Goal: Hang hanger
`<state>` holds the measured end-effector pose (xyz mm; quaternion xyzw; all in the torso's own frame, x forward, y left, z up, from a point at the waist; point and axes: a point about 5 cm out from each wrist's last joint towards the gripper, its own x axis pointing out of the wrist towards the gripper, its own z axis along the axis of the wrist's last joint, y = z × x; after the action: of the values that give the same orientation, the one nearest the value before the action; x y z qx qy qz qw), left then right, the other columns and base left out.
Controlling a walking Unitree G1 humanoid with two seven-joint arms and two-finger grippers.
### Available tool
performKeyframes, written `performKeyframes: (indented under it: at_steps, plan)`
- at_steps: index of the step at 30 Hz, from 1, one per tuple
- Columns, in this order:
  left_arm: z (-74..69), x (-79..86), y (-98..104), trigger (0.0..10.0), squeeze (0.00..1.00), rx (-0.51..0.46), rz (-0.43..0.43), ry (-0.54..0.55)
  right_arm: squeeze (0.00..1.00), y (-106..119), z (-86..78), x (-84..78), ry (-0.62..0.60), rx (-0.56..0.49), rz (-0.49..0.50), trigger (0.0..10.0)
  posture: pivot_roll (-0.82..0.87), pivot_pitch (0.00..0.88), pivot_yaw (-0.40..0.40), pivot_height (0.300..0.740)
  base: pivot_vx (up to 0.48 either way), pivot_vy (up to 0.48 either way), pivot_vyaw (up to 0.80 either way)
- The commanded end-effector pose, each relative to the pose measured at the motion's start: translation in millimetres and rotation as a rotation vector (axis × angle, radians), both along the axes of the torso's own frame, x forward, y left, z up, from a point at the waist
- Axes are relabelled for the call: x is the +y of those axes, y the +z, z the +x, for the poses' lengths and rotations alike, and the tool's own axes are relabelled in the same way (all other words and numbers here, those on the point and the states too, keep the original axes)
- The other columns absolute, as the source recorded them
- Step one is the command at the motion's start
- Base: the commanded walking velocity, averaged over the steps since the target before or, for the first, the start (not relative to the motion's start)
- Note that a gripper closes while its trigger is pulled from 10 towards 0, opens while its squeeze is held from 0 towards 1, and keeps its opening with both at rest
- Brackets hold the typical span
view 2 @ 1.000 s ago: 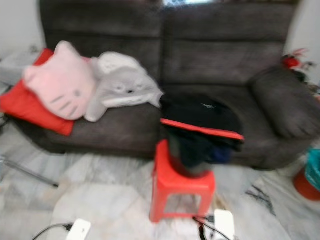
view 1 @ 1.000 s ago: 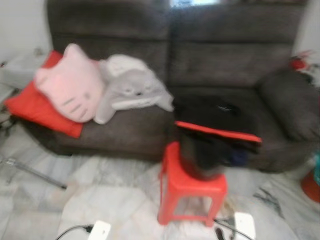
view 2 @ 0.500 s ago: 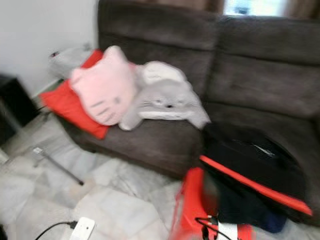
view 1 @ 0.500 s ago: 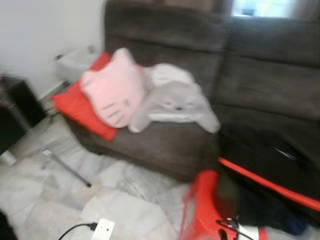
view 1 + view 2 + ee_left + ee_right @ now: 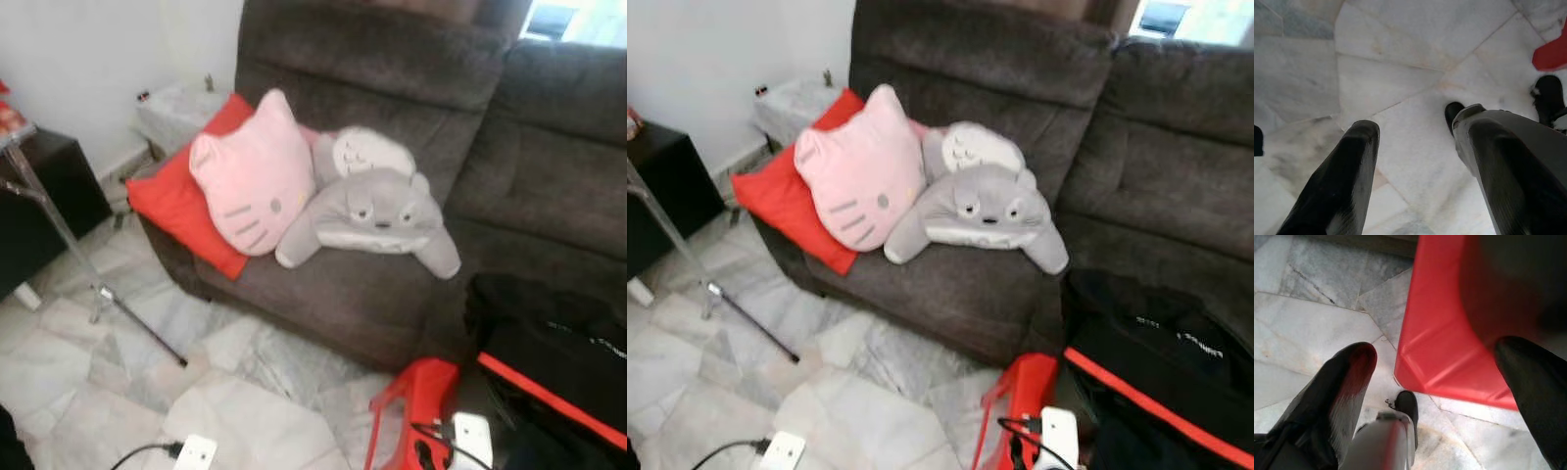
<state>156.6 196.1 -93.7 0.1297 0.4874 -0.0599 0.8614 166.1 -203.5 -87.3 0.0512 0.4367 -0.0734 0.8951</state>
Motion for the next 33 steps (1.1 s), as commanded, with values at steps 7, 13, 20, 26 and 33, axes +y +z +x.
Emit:
performKeyframes:
  at_steps: [7,13,20,26,33]
  plan:
    - [0.0,-2.7,-0.6,10.0,0.00,0.012,0.001,-0.017,0.00,-1.6,-5.0,-4.2,-0.012,0.018,-0.007,10.0,-0.08,0.000,-0.025,0.740,0.000,0.000,0.00]
    - [-0.3,-3.0,-0.8,10.0,0.00,0.013,0.001,-0.016,0.00,-1.4,-4.7,-4.2,-0.014,0.013,-0.006,10.0,-0.08,0.000,-0.025,0.740,0.000,0.000,0.00]
    - [-0.3,-3.1,-0.8,10.0,0.00,0.017,0.006,-0.033,0.00,-1.7,-4.9,-3.6,-0.015,0.017,-0.001,10.0,-0.08,0.000,-0.024,0.740,0.000,0.000,0.00]
    - [-1.8,-3.1,-1.5,10.0,0.00,0.025,-0.004,-0.019,0.00,-1.7,-4.7,-3.1,-0.010,0.019,0.003,10.0,-0.08,0.000,-0.024,0.740,0.000,0.000,0.00]
    - [-1.7,-4.0,-1.5,10.0,0.00,0.021,-0.010,-0.018,0.00,-1.6,-4.4,-3.3,-0.006,0.018,0.002,10.0,-0.08,0.000,-0.025,0.740,-0.038,0.000,0.00]
